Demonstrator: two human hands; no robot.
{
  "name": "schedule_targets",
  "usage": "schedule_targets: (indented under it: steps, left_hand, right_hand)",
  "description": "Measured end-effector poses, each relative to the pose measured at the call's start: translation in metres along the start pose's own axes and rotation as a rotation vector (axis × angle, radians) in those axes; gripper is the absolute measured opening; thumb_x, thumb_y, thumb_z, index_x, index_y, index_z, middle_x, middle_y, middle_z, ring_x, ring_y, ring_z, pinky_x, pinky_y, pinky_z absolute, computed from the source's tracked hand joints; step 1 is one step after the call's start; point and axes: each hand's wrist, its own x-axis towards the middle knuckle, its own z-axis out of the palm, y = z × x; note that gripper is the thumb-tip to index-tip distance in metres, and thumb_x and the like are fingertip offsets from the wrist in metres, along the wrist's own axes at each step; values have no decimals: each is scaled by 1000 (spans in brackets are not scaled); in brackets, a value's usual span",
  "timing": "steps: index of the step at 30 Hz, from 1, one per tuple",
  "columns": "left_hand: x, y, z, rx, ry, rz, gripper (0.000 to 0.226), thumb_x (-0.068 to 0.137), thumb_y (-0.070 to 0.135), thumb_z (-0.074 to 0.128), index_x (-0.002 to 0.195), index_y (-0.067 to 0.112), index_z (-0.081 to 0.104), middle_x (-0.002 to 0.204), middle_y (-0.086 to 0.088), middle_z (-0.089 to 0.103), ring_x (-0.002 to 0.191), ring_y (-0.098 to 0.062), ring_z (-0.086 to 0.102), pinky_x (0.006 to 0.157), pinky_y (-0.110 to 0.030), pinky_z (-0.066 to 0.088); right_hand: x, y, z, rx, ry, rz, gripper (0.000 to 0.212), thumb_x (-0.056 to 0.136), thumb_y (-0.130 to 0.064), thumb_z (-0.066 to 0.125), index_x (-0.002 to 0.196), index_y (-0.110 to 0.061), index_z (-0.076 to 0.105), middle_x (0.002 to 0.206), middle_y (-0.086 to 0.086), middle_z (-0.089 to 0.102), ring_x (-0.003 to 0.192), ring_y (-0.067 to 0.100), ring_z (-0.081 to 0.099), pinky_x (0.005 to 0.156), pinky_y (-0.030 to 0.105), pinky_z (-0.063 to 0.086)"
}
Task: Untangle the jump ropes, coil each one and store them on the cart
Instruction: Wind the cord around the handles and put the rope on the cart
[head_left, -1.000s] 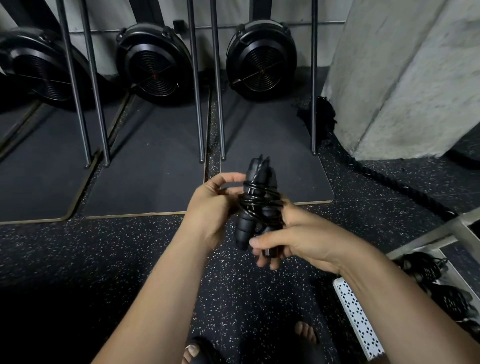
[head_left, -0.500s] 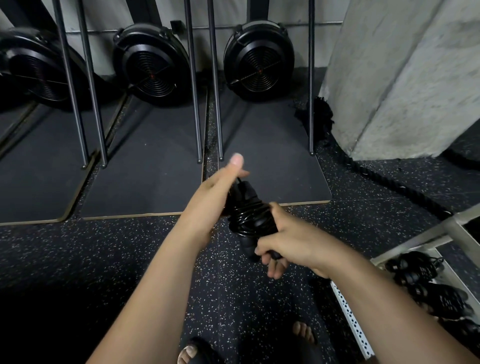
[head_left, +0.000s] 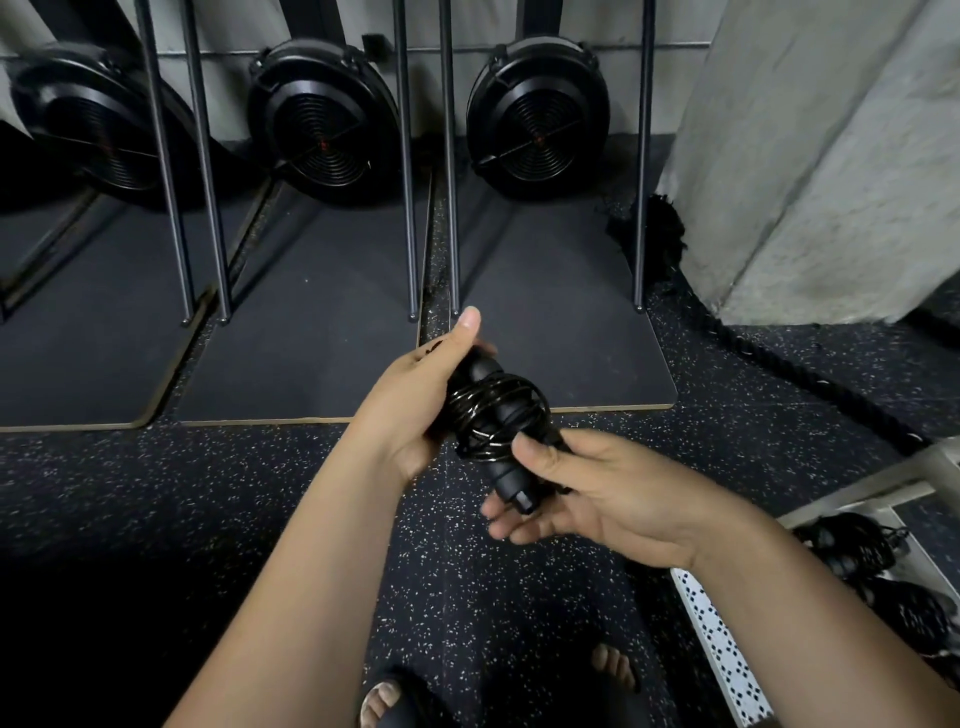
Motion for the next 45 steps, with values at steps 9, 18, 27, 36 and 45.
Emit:
schedule_targets:
  steps: [9,18,27,36,45]
  left_hand:
    - [1,0,0,-46,83,117,40,93,56,76,94,17,69,86,-7,69,81,-24,66,86,-44,56]
    - [-1,-3,2,295,14,392,37,83,55,81,97,21,79,83,8,71,78,-6,64,77,-25,51]
    - [10,-21,12,386,88,388,29,99,50,72,90,23,78,77,10,72,72,-6,62,74,-30,49]
    - [6,-21,17,408,80,326,34,101,58,65,95,25,70,84,10,74,75,-7,65,74,-31,51]
    - [-44,-11,66,305,-92,223,45,99,72,55,113,32,71,102,16,76,112,-12,70,113,-43,50]
  right_hand:
    - [6,0,1,171,-58,-27,40,101,-17,66,133,8,61,114,30,72,95,34,73,80,38,63]
    - [2,1,6,-128,91,-21,54,82,6,85,130,-1,63,110,19,74,91,22,70,73,30,57]
    - [15,18,8,-361,628,-158,70,53,-5,78,110,-38,56,88,-5,76,80,15,70,73,35,54]
    - [6,5,-2,-379,437,-72,79,63,2,98,123,-25,54,104,-2,80,96,17,77,82,42,66]
    - [-64,-1,0,-269,390,-104,48,90,-54,79,132,-36,65,122,-8,79,116,19,75,105,47,57]
